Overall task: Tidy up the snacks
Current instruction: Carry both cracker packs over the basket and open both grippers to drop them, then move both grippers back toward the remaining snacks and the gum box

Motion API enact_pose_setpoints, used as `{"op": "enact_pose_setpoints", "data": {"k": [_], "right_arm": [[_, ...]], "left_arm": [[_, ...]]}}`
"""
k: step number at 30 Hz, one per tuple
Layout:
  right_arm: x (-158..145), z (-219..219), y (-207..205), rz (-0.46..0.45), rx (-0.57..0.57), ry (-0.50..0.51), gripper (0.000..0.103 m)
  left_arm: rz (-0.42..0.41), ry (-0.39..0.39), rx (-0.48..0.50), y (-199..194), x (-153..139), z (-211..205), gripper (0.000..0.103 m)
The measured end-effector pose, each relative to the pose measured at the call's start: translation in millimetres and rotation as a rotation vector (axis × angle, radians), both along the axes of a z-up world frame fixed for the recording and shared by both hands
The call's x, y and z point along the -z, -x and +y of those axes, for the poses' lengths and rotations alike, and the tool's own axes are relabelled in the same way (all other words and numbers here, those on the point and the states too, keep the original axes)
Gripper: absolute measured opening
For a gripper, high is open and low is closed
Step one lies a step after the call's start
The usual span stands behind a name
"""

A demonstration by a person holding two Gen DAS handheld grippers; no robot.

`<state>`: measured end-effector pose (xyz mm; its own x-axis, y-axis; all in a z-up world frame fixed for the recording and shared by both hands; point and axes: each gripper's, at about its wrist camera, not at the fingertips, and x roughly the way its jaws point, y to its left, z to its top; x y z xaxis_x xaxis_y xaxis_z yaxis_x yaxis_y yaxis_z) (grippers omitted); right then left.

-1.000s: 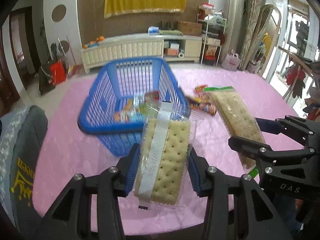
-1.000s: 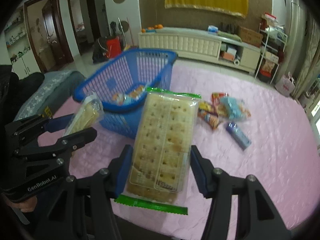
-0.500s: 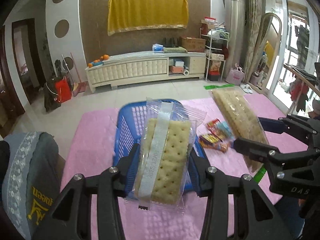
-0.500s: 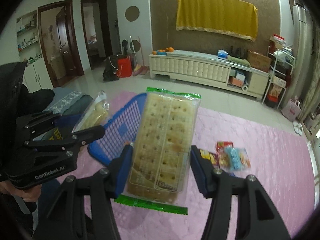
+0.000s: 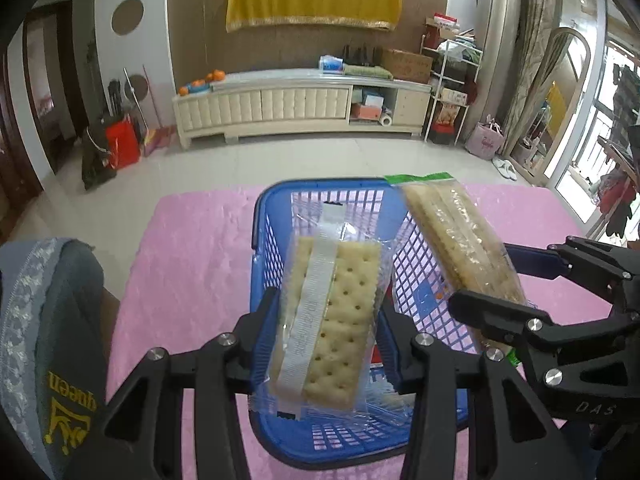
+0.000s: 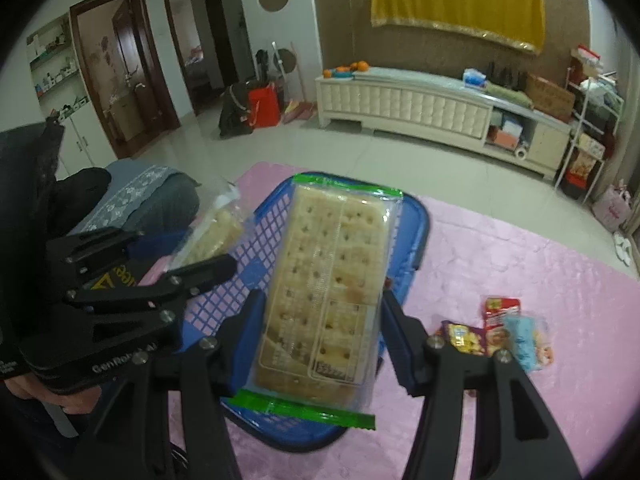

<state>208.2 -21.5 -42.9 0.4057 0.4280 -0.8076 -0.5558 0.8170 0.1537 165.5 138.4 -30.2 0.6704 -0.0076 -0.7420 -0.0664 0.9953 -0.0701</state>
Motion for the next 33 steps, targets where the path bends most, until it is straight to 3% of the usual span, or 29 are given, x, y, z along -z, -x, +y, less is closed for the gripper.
{"op": "enact_pose_setpoints", "data": {"k": [9,14,16,21,26,33], "right_arm": [[22,4,-8,0.063,-0.001,0.022,0.062],[23,5,-12,0.050,0.003,0.048,0.062],[20,4,-11,0.018,0.019,0.062,0.063],[9,-1,-10,-0.013,0.032,0.073,0.077],[-12,-14,1,-0.088,0.040,0.059,0.089],[-38,-42,20,-0.150,0.074,0.039,0.091]], "left_arm": [[0.049,0.008,-0.002,-4,15,-3,0.043],[0.051,-0.018,-0.011,2,14,-6,0.055],[0.035,-0.045,-0.024,5,12,-6,0.065],[0.009,-0.034,-0.027,15,0,-3,0.075],[-0.031,-0.070,0.009,29,-18,-16,0.075],[-0.083,-0.105,0.050,44,-39,-40,0.078]]}}
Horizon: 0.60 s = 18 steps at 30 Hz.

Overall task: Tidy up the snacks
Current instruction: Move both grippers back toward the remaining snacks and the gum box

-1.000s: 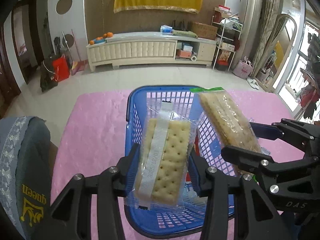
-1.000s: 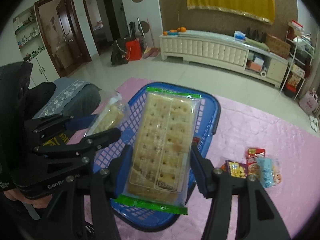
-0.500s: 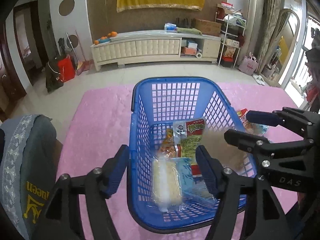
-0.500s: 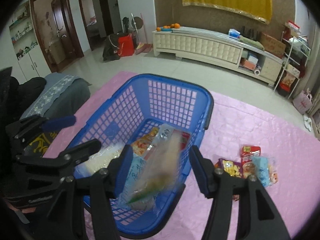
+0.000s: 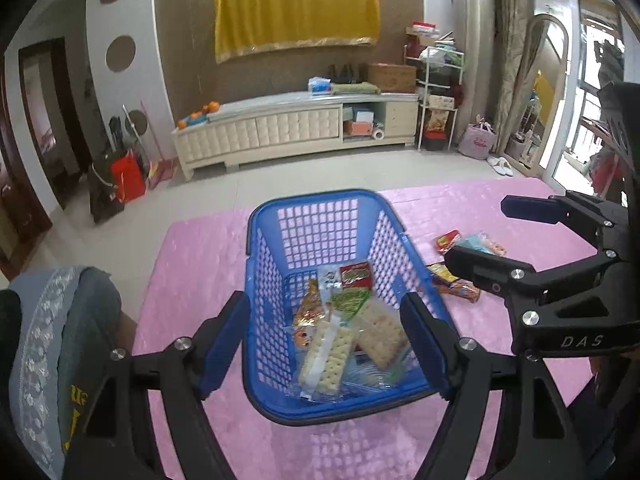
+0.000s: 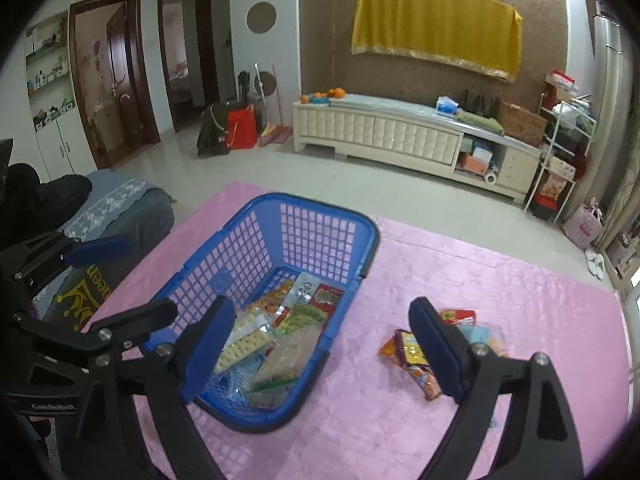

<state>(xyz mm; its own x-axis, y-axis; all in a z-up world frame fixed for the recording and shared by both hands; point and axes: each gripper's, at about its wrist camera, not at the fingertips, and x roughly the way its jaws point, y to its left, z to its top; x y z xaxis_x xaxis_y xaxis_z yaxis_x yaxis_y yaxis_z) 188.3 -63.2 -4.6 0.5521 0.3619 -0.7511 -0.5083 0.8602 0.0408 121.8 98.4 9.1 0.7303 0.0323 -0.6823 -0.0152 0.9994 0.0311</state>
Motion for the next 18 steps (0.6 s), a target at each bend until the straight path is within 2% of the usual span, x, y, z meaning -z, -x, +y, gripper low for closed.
{"op": "enact_pose_setpoints", "data": {"k": [5,14,17,18], "right_arm": [[-17,-25,11,-0.030,0.015,-0.008,0.091],[-39,-78,25,-0.104,0.071,0.021,0.091],[-43,-98,22,-0.082,0.105,-0.007,0.091],[-45,-107,20,-0.088,0.122,-0.008,0.091]], "left_arm": [[-0.022,0.007,0.022,6,-11,-21,0.082],[-0.029,-0.046,0.091,4,-17,-77,0.088],[-0.027,-0.033,0.116,-3,-15,-92,0.096],[-0.025,-0.032,0.119,-6,-15,-95,0.103]]}}
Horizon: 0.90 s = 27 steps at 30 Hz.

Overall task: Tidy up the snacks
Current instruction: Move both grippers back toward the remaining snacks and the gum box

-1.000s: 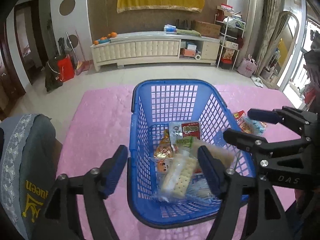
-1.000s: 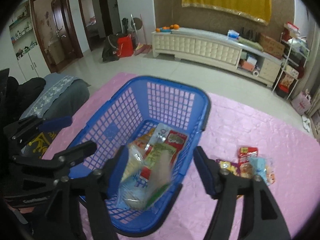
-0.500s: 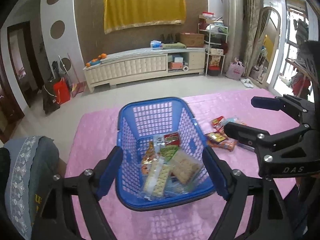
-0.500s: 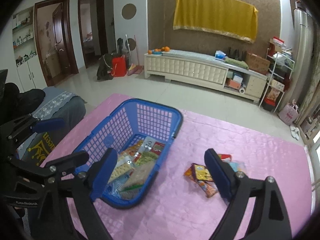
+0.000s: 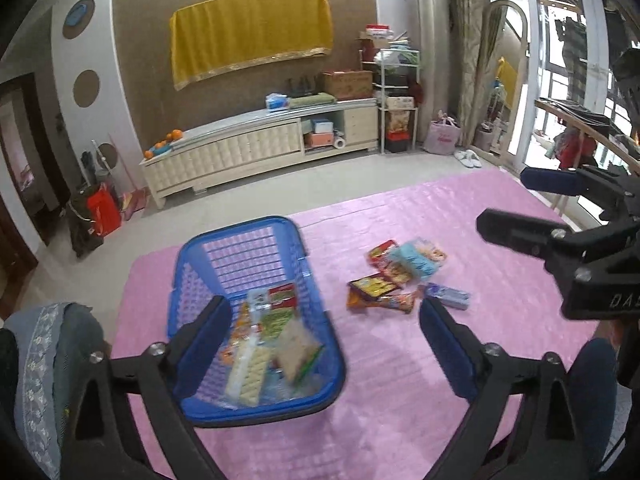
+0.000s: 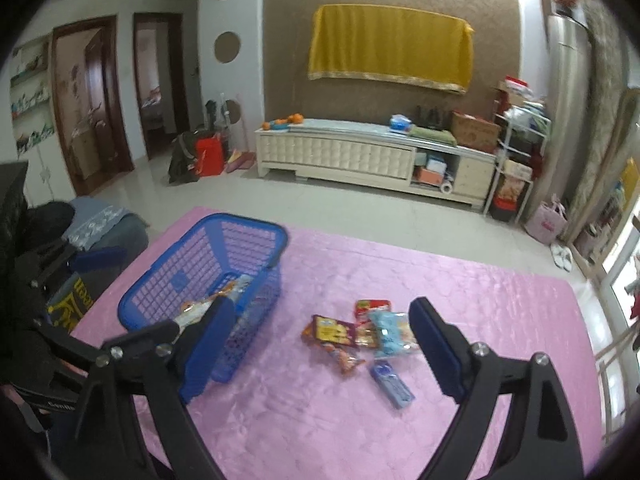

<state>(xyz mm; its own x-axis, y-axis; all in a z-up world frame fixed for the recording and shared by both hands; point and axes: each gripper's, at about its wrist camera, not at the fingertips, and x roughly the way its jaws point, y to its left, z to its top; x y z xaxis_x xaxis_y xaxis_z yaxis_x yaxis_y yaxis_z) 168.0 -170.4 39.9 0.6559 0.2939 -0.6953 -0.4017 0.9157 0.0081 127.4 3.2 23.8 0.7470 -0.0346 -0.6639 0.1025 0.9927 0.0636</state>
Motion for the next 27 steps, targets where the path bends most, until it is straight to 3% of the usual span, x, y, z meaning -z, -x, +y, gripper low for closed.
{"op": "enact_pose_setpoints", "data": {"k": [5,9,15,19,22,27], "right_arm": [[10,-33,-8,0.023,0.027,0.034,0.091],[35,-61,-19,0.069,0.043,0.066,0.091],[83,-94,-29,0.148,0.043,0.074,0.091],[116,-105,-38,0.206,-0.003,0.078,0.091],[139,-105,-39,0.230,-0.045,0.107,0.091],[167,-108,-50,0.286,-0.099,0.067,0.078]], "left_arm": [[-0.003,0.014,-0.006,-17,6,-18,0.103],[0.034,0.043,0.007,-30,20,-31,0.103],[0.123,0.045,0.033,-50,63,-61,0.103],[0.182,0.086,0.056,-62,92,-80,0.103],[0.201,0.046,0.070,-69,109,-93,0.103],[0.244,0.034,0.072,-79,134,-103,0.103]]}}
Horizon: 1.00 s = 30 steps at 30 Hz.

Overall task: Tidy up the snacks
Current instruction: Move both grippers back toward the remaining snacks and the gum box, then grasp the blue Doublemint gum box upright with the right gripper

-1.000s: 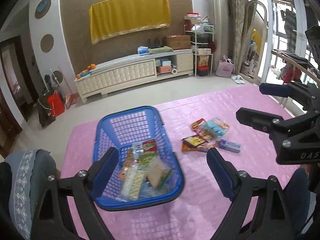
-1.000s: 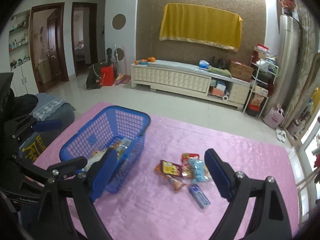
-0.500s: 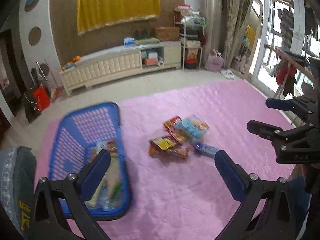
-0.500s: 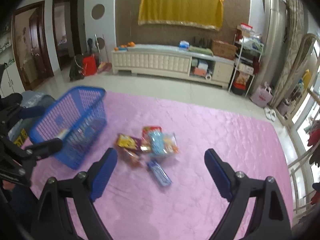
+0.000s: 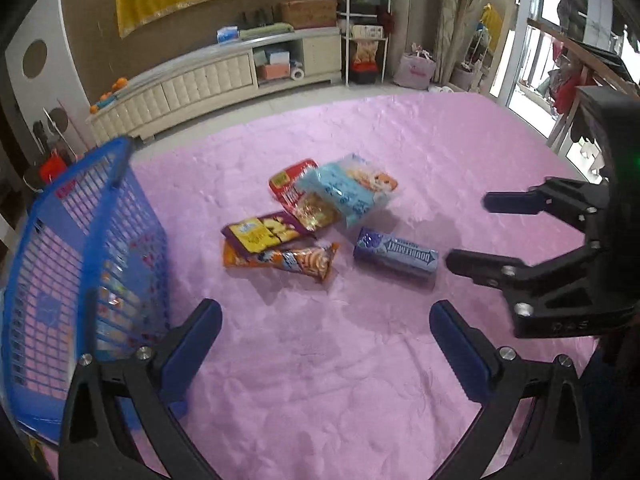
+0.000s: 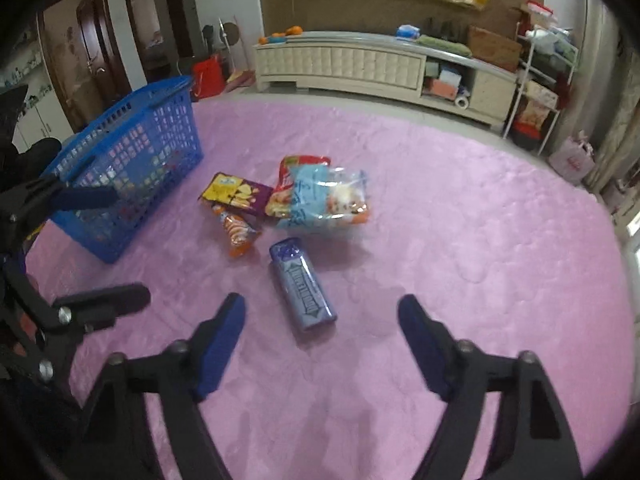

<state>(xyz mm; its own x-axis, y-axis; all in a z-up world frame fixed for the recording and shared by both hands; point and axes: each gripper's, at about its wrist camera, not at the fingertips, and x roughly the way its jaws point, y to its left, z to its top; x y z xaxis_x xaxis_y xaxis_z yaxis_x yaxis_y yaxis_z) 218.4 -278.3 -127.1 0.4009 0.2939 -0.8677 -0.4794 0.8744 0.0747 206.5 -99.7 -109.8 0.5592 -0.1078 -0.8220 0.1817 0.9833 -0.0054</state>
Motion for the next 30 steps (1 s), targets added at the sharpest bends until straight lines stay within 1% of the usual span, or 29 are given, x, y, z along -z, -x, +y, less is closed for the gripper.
{"op": "enact_pose_setpoints", "data": {"k": [1,3,5,7,9,10,11,13,16,17,18,19,21,22,24,25,27,29,30], "right_arm": [[8,3,-3,-0.004,-0.004,0.018,0.078],[16,9,-7,0.010,-0.025,0.020,0.078],[22,17,-11,0.012,-0.045,0.028,0.078],[26,24,-15,0.008,-0.059,0.037,0.078],[32,26,-20,0.021,-0.062,0.020,0.077],[37,27,-21,0.029,-0.061,0.018,0.070],[41,28,-23,0.039,-0.060,0.020,0.060],[48,29,-25,0.048,-0.061,0.028,0.051],[57,33,-22,0.050,-0.069,0.047,0.043],[57,34,-20,0.020,-0.076,0.070,0.040],[58,36,-20,0.013,-0.075,0.077,0.039],[58,34,-19,0.011,-0.067,0.069,0.036],[57,32,-18,0.009,-0.053,0.065,0.034],[55,28,-17,0.005,-0.028,0.051,0.034],[53,23,-17,0.012,0.020,0.039,0.034],[51,18,-16,0.020,0.039,0.015,0.034],[46,12,-13,0.024,0.054,0.000,0.034],[41,10,-12,0.016,0.067,0.006,0.034],[38,8,-10,0.015,0.083,0.010,0.034]], "left_arm": [[0.004,0.011,0.000,-1,2,1,0.103],[0.012,0.013,0.004,-4,7,0,0.103],[0.010,-0.006,0.017,-5,10,-2,0.103],[0.003,-0.041,0.029,-7,12,-2,0.103],[0.002,-0.065,0.034,-8,14,-2,0.103],[0.005,-0.071,0.034,-10,16,-1,0.103],[0.006,-0.073,0.029,-10,17,1,0.103],[0.016,-0.068,0.016,-10,19,4,0.103],[0.045,-0.053,-0.003,-10,21,7,0.103],[0.047,-0.051,0.000,-9,20,7,0.103],[0.047,-0.057,0.003,-10,20,6,0.103],[0.043,-0.071,0.002,-9,18,5,0.103],[0.036,-0.078,-0.007,-9,16,5,0.103],[0.035,-0.079,-0.009,-9,15,5,0.103],[0.021,-0.112,-0.003,-7,14,0,0.103],[0.009,-0.128,0.000,-6,13,-2,0.103],[-0.001,-0.144,0.010,-7,14,-5,0.103],[-0.005,-0.146,0.006,-5,12,-7,0.103],[0.000,-0.135,0.004,-4,12,-6,0.103]]}}
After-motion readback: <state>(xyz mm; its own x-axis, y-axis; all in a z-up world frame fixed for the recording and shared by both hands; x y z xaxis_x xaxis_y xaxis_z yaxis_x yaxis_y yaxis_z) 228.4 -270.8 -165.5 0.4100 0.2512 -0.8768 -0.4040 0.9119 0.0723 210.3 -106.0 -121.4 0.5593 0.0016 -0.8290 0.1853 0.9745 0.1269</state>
